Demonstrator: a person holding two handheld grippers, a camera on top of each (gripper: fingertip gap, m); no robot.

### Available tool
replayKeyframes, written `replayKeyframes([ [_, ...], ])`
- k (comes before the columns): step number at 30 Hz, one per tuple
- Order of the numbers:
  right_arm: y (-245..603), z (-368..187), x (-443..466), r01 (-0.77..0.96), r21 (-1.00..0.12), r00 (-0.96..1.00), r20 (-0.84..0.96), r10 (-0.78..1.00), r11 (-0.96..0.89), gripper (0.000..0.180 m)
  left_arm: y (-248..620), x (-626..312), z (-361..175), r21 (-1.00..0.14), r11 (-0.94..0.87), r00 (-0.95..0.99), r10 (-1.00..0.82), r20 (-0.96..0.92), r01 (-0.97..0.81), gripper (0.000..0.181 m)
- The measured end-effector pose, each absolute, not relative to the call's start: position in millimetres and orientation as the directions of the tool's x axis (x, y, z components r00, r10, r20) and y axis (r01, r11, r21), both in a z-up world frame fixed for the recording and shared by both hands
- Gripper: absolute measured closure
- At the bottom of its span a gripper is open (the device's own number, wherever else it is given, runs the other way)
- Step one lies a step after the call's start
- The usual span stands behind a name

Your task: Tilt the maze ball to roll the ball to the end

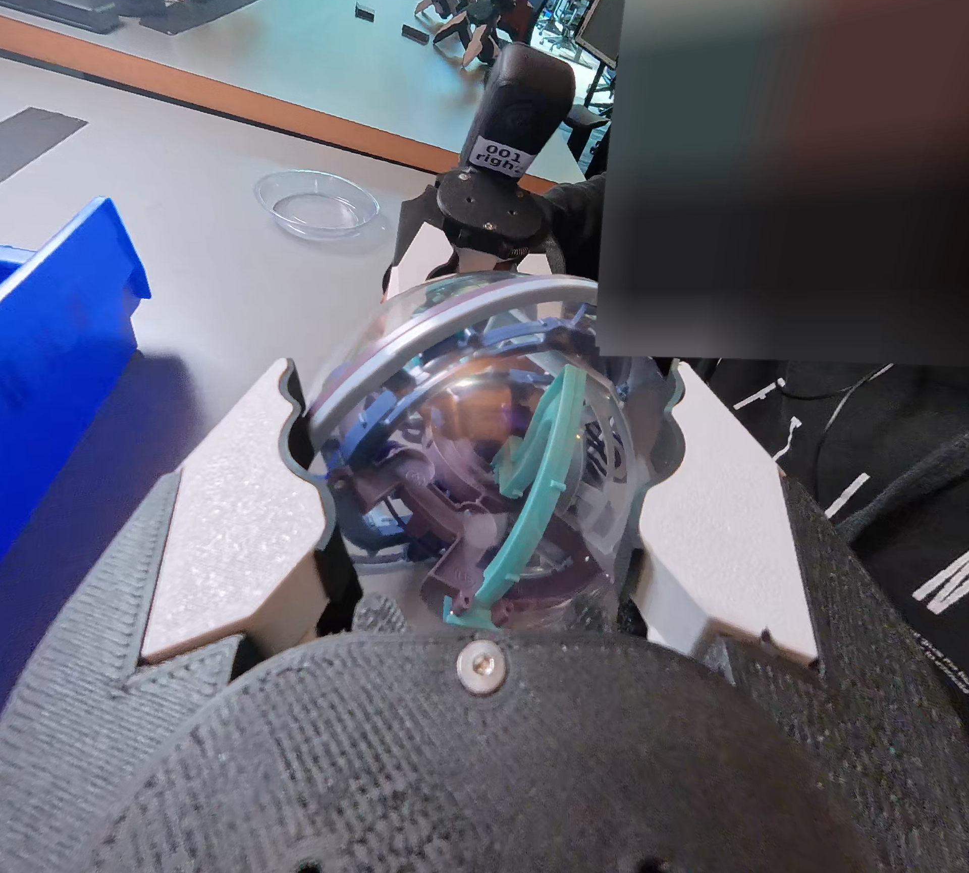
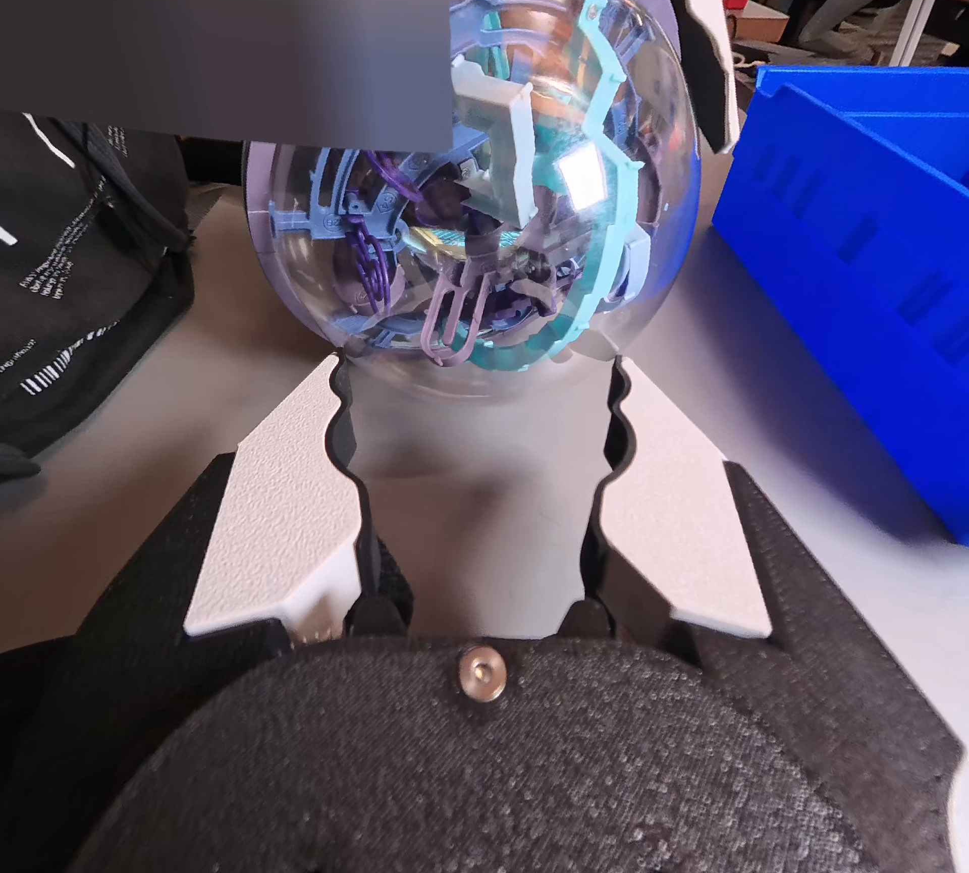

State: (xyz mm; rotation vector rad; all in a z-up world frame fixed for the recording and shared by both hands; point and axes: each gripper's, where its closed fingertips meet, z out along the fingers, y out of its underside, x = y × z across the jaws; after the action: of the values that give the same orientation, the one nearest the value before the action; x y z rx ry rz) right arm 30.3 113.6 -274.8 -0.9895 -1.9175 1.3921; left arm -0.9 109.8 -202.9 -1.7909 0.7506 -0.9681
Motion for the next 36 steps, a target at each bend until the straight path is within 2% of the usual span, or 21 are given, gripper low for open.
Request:
replayKeyframes([
  [5, 115.8, -275.0, 29.6, 0.248, -0.953, -0.567, 0.003, 0.823, 0.174, 0.085, 106.9, 3.7, -211.6, -0.935, -0.323, 0.498, -0.841, 0.213, -0.144, 0.029],
  [12, 120.2, -275.1, 30.8, 0.301, -0.927, -0.506, 0.045, 0.861, 0.225, 0.086, 99.6, 1.9, -212.4, -0.950, -0.263, 0.552, -0.823, 0.130, -0.168, 0.027],
  [19, 111.5, -240.1, 58.5, 0.303, -0.926, -0.363, 0.106, 0.926, 0.225, 0.104, 94.5, 2.1, -210.8, -0.966, -0.210, 0.657, -0.751, 0.063, -0.148, 0.028],
  [22, 89.4, -221.4, 69.7, 0.290, -0.927, -0.326, 0.136, 0.935, 0.236, 0.125, 94.8, 2.4, -209.4, -0.972, -0.197, 0.713, -0.700, 0.045, -0.131, 0.029],
  [26, 64.7, -222.3, 64.8, 0.345, -0.895, -0.265, 0.195, 0.945, 0.281, 0.135, 92.4, 3.3, -207.7, -0.978, -0.167, 0.770, -0.638, 0.011, -0.124, 0.030],
  [30, 74.0, -221.4, 56.5, 0.375, -0.884, -0.145, 0.242, 0.959, 0.280, 0.156, 88.4, 0.1, -210.1, -0.974, -0.149, 0.812, -0.581, -0.055, -0.172, 0.030],
  [36, 71.2, -218.3, 50.9, 0.382, -0.876, -0.125, 0.268, 0.955, 0.296, 0.158, 82.7, -5.6, -211.9, -0.977, -0.151, 0.830, -0.556, -0.041, -0.150, 0.030],
])
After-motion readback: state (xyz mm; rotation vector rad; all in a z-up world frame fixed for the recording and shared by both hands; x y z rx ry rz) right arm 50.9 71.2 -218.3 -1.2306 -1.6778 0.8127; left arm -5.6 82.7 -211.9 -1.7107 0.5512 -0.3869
